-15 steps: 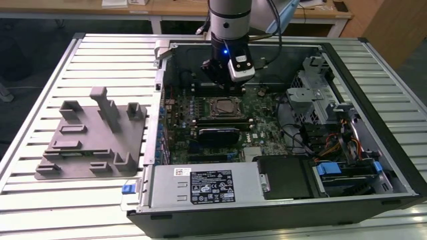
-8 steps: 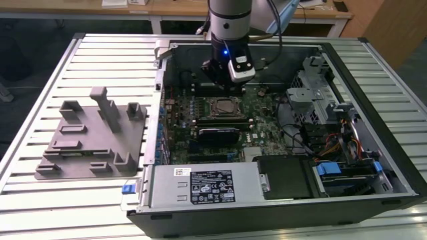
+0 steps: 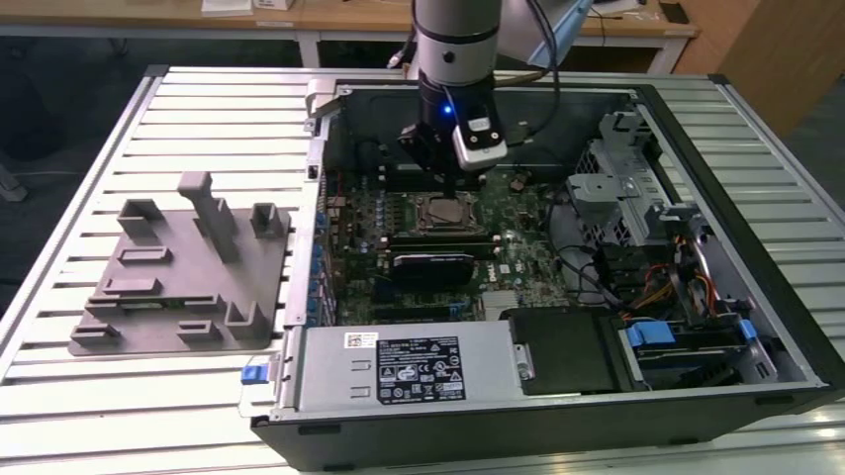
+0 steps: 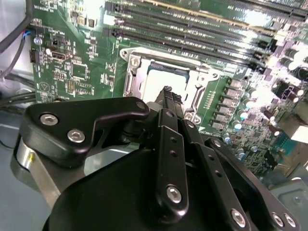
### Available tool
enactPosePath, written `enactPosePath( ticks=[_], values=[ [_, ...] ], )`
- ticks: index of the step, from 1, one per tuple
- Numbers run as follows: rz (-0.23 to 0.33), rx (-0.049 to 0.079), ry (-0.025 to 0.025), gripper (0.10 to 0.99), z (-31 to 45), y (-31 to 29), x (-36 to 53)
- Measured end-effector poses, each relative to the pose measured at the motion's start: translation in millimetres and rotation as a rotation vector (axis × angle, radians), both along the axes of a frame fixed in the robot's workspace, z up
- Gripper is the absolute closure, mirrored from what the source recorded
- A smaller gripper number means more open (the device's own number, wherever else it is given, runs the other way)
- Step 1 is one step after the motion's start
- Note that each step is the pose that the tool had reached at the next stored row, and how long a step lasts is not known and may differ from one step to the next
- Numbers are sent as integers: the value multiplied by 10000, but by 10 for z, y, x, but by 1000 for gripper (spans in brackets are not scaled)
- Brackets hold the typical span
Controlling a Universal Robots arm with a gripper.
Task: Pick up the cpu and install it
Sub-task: 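Install the second cpu locking lever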
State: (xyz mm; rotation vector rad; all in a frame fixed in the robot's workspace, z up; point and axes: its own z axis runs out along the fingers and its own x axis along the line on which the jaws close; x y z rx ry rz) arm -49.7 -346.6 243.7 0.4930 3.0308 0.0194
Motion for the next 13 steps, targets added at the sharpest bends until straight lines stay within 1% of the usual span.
enactPosePath(
  ticks=[13],
  values=[
    [0, 0, 0, 980, 0, -168, 0]
  ],
)
